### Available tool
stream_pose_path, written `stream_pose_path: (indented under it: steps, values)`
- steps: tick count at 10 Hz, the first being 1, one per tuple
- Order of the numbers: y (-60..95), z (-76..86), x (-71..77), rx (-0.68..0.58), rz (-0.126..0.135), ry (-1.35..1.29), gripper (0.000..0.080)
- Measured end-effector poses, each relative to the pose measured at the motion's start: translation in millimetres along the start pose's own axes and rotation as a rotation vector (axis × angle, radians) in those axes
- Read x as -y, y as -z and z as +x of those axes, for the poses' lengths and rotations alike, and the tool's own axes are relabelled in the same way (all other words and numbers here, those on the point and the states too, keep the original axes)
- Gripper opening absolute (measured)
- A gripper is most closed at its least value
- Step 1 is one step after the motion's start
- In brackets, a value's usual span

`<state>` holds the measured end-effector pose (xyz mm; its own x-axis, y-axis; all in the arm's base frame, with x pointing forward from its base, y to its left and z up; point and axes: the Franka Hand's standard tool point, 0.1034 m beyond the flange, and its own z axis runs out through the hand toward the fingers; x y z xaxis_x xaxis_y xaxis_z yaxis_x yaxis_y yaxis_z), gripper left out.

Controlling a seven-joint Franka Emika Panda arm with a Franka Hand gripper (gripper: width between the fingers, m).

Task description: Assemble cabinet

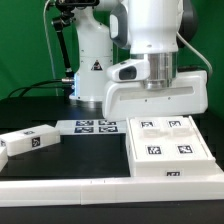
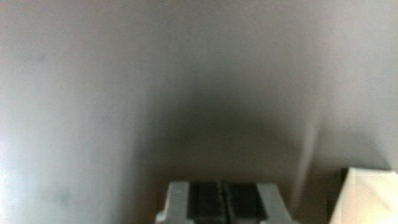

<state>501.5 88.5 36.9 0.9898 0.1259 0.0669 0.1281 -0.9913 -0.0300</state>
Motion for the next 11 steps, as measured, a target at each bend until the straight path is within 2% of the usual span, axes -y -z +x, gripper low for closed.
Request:
stream_pose_path:
  steps: [1,3,4,9,11]
  values:
    - [7.5,1.9,-2.1,0.012,-0.003,0.015,0.0002]
    - [37.2,11.8,-7.3,0.034,-0.012,0.035,0.0002]
    - [46.2,16.8,-8.3,0.041,-0.014,0.043,0.0002]
    - [43.1,14.2,-7.9,0.047,-0.013,0.048,0.0002]
    - [56.8,20.9,-9.3,0.049,-0.017,0.054,0.0002]
